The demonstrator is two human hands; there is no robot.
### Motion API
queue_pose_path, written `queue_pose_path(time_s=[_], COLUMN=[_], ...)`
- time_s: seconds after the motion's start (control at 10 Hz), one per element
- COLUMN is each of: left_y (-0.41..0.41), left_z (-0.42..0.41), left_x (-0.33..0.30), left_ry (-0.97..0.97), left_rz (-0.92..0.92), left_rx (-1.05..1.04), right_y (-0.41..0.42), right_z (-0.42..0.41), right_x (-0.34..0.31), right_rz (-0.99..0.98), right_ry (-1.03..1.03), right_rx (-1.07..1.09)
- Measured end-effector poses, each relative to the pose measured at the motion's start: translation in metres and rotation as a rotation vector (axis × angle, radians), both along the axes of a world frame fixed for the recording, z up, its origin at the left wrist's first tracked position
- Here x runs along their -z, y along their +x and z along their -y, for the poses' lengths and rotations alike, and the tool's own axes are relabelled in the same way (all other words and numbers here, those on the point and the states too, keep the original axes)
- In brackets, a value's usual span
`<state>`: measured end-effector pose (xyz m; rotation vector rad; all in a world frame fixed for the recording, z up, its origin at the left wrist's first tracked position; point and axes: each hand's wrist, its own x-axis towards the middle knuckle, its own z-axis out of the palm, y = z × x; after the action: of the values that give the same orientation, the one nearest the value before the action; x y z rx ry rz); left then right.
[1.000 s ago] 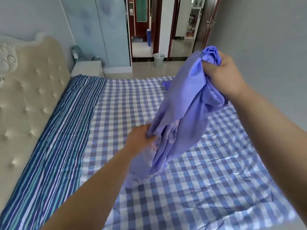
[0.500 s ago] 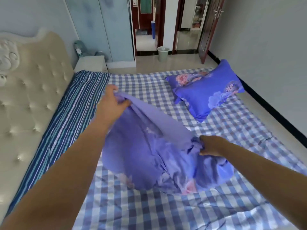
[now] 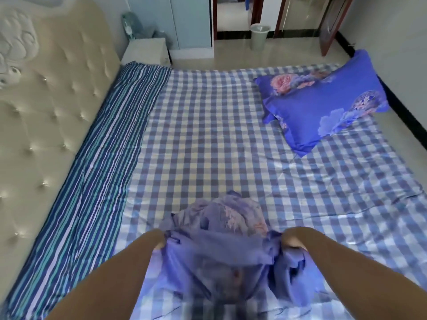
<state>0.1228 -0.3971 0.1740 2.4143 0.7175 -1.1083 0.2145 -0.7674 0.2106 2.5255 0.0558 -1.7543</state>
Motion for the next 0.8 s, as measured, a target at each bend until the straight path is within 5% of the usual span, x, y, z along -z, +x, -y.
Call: queue_pose_path(time_s=[0.1,0.2,0.3,0.4,0.5,0.6,0.7,0.8], left_y=[0.071,0.151,0.187,0.174,0.152,0.119,0.100,0.088], left_z=[0.000,-0.012,-0.026,-0.025,-0.038,-0.041,-0.033,-0.002], left_x=[-0.049,-0.163,-0.261,-0.261,-0.202,-0.149,-0.119,-0.106], left_ry=[-0.050,-0.381,-0.465,-0.174,0.163,0.316,0.291,0.156], left_rz=[0.469,1.081,1.586,1.645,1.462,1.159,0.950,0.790], left_rx=[-0.525,-0.947,-0.792,-0.569,-0.376,-0.245,-0.028,0.068], right_y=[0.086,0.150,0.168,0.172,0.172,0.158,0.129,0.092], right_z=[-0.041,-0.085,-0.104,-0.097,-0.075,-0.050,-0.044,-0.074], right_x=[-0.050,-0.159,-0.242,-0.255,-0.201,-0.127,-0.067,-0.039], right_rz=[0.678,1.281,1.572,1.703,1.708,1.428,1.099,0.790], right_ry=[0.382,0.914,1.270,1.415,0.951,0.431,0.261,0.539], right_rx=[0.449,0.889,0.832,0.627,0.269,0.041,0.118,0.074])
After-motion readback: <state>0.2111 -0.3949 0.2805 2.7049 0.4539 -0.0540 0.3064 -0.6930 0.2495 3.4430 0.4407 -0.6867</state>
